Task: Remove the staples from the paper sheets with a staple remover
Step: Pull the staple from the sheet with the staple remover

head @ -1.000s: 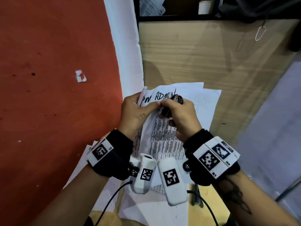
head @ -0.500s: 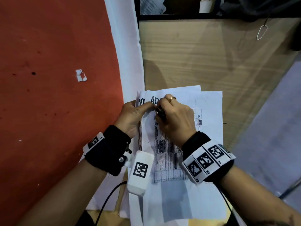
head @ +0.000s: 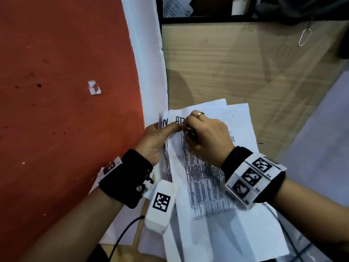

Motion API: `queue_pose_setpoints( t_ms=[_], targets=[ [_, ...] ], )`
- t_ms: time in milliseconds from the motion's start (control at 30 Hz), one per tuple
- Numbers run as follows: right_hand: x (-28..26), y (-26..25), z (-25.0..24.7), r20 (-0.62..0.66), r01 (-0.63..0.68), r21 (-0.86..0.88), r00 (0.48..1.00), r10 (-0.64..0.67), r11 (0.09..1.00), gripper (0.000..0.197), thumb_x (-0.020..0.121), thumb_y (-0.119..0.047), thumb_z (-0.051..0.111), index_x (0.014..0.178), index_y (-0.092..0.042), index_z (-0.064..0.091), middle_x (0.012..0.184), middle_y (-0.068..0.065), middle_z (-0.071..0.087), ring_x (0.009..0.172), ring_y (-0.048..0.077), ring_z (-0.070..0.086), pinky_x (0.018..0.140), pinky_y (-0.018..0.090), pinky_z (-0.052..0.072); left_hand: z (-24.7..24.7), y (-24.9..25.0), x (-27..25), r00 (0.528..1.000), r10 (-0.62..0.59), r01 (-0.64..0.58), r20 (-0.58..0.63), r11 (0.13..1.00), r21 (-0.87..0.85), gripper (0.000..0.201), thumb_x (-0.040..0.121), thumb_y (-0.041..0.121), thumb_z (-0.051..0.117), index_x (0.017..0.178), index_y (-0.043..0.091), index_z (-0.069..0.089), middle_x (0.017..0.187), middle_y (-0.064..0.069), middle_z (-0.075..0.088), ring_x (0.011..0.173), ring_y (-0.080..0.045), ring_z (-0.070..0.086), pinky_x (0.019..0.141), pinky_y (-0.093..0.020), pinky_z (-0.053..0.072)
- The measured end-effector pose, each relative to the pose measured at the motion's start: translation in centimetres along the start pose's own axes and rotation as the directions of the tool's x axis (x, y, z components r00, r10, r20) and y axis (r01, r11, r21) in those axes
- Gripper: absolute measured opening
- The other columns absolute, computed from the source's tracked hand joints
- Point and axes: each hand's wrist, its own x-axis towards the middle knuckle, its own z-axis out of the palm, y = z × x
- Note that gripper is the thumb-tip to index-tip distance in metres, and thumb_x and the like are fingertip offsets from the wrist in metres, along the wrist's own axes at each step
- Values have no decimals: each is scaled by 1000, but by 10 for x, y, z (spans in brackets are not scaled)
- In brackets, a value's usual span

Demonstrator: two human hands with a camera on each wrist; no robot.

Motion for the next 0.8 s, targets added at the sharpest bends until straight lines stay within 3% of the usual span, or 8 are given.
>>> queue_pose_setpoints(
  t_ms=[100, 233, 333, 400, 500, 633, 733, 800],
  targets=[
    [0, 3, 0, 36, -253, 378, 965, 259, 891, 21, 78, -27, 52, 77, -8, 62, 75, 5, 62, 71, 26, 58, 65, 39, 47, -2, 5, 0, 997, 79, -80, 13, 993, 85, 9, 74, 1, 73, 76, 8, 68, 67, 0, 71, 63, -10, 66, 72, -23, 53],
    [8, 6, -10, 230, -394, 609, 919, 321, 688, 15, 85, -10, 62, 71, -15, 61, 62, 3, 57, 57, 17, 54, 63, 38, 48, -5, 7, 1, 990, 142, -143, 19, 978, 151, 8, 74, 1, 74, 77, 6, 68, 68, -1, 71, 65, -12, 67, 70, -21, 53],
    [10, 9, -14, 247, -416, 455, 908, 337, 787, 15, 85, -15, 61, 74, -5, 63, 69, 12, 62, 65, 30, 59, 63, 47, 50, -10, 8, 4, 986, 163, -164, 17, 976, 144, 12, 74, 2, 74, 85, 2, 69, 75, -4, 72, 70, -16, 68, 74, -27, 55],
    [5, 9, -17, 244, -356, 135, 917, 317, 925, 14, 84, -22, 58, 78, -11, 64, 83, 7, 66, 80, 30, 59, 62, 35, 42, -14, 10, 4, 982, 185, -190, 46, 974, 124, 13, 76, -1, 72, 88, 0, 68, 72, 1, 73, 67, -11, 69, 67, -23, 56],
    [-3, 4, -18, 295, -263, -162, 907, 301, 951, 10, 83, -23, 55, 85, -19, 64, 96, 0, 66, 92, 29, 58, 62, 28, 28, -22, 11, 6, 976, 207, -214, 63, 970, 115, 15, 75, -3, 73, 88, 3, 69, 80, 1, 74, 78, -14, 71, 72, -25, 57],
    [-7, 5, -9, 329, -326, -201, 866, 377, 924, 13, 83, -19, 53, 91, -19, 63, 99, 4, 65, 95, 32, 58, 64, 28, 28, -27, 6, 13, 956, 294, -291, -6, 949, 126, 52, 53, 30, 89, 90, -1, 71, 121, -24, 61, 123, -35, 53, 101, -51, 45],
    [-3, 12, -6, 287, -361, -219, 864, 414, 906, 15, 85, -21, 52, 96, -19, 62, 105, 2, 62, 99, 31, 57, 65, 29, 30, -31, -3, 21, 939, 345, -343, 15, 927, 154, 70, 54, 36, 88, 92, -17, 62, 120, -26, 61, 121, -35, 55, 104, -55, 40],
    [1, 19, -8, 194, -407, -160, 880, 433, 899, 19, 86, -22, 53, 102, -20, 62, 111, 3, 59, 100, 33, 57, 70, 32, 39, -32, -1, 21, 932, 361, -360, 30, 915, 182, 67, 57, 38, 88, 85, -17, 61, 106, -19, 64, 103, -28, 61, 104, -44, 41]
  ],
)
